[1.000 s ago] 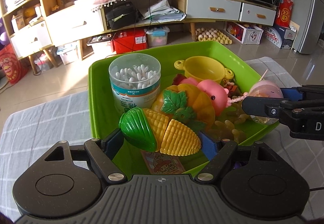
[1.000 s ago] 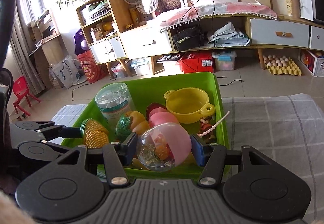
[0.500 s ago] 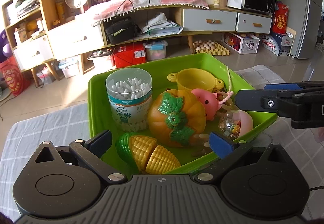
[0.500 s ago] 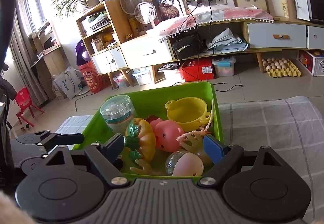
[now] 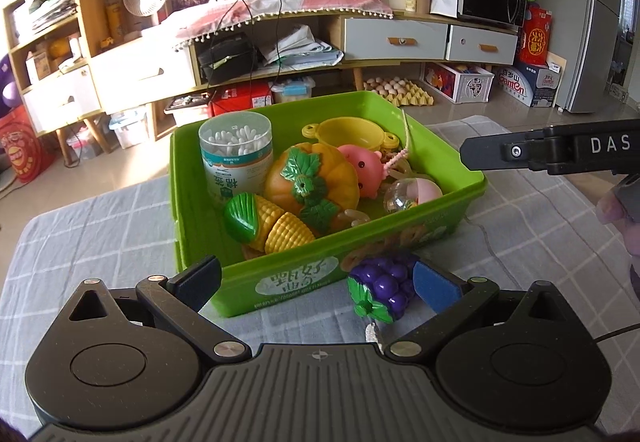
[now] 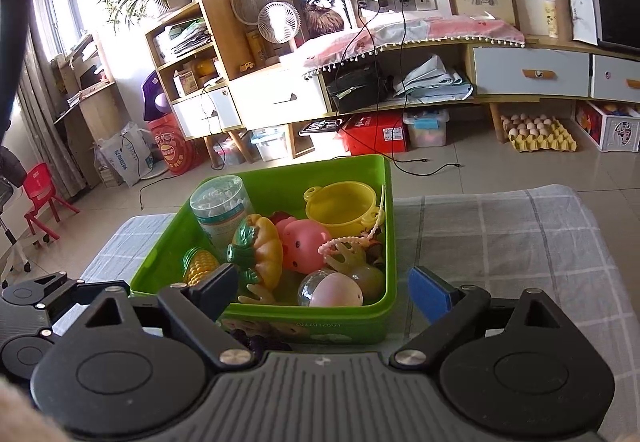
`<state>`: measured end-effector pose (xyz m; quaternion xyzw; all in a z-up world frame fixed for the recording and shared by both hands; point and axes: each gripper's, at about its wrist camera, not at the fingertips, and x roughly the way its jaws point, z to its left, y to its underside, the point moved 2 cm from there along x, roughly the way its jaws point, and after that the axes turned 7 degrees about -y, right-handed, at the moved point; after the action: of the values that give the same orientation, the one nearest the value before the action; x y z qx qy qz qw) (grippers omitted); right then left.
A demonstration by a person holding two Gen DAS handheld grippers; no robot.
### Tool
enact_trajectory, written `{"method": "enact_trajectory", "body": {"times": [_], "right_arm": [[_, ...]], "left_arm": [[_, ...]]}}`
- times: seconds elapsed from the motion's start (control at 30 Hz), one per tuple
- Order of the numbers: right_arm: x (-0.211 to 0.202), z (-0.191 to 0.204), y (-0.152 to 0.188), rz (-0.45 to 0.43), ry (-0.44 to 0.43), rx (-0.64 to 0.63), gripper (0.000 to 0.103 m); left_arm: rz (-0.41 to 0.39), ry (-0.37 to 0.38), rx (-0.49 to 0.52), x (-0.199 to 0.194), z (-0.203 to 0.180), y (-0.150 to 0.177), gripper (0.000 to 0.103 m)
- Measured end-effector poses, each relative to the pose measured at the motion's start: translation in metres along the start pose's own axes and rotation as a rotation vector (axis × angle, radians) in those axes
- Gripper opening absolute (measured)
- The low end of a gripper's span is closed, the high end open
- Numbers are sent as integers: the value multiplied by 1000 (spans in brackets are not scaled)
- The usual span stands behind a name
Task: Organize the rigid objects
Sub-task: 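Lift left tool toward white starfish while right tool moves to purple grapes, then grasp white starfish with left tool while right tool grasps purple grapes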
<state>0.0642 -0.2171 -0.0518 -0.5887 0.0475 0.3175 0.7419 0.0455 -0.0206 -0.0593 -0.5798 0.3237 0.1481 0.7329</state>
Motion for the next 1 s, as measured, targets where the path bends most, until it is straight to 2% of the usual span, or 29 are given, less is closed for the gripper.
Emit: {"method": "enact_trajectory", "body": {"times": [0.17,0.43,0.5,0.6,0.8,1.0], "right_arm": [[-2,-5,15,35,-1,-21,69],[13,-3,31,96,-20,-57,70],[18,-1,35,110,-42,-53,73],[28,2,41,144,-72,-48,75],[50,21,52,210,-108,-76,75],[64,32,56,224,-121,-96,75]], "left_arm": [[21,86,26,-1,-13,26,98],[47,170,90,8,-23,53,96],[56,181,92,11,-22,57,94],[77,191,92,16,-20,61,85],[61,197,99,17,-20,62,84],[50,185,134,18,-24,60,75]]}}
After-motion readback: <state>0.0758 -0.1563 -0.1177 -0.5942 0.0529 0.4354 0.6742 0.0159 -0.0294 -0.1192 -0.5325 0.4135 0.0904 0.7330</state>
